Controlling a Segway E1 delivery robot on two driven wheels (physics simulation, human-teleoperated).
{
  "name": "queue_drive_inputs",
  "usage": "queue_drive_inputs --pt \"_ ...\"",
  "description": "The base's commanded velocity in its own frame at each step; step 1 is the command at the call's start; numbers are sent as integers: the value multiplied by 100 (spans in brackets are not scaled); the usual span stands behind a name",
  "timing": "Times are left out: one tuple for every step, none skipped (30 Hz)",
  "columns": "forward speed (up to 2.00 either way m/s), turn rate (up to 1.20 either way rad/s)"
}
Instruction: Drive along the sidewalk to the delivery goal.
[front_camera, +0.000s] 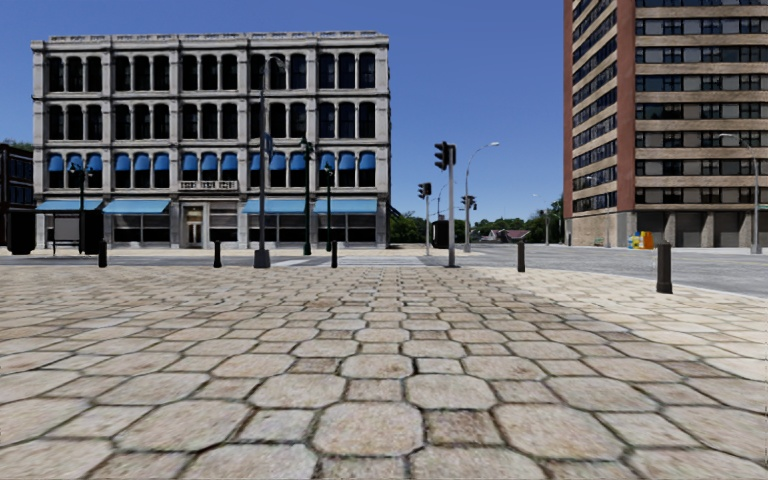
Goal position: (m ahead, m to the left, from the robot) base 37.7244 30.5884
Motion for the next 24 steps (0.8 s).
queue_drive_inputs --pt "200 0" --pt "200 0" --pt "200 0" --pt "200 0" --pt "200 0" --pt "200 0" --pt "200 0" --pt "200 0" --pt "200 0" --pt "200 0" --pt "200 0" --pt "200 0" --pt "200 0" --pt "200 0" --pt "200 0" --pt "200 0" --pt "200 0" --pt "200 0" --pt "200 0" --pt "200 0" --pt "200 0" --pt "200 0" --pt "200 0" --pt "200 0"
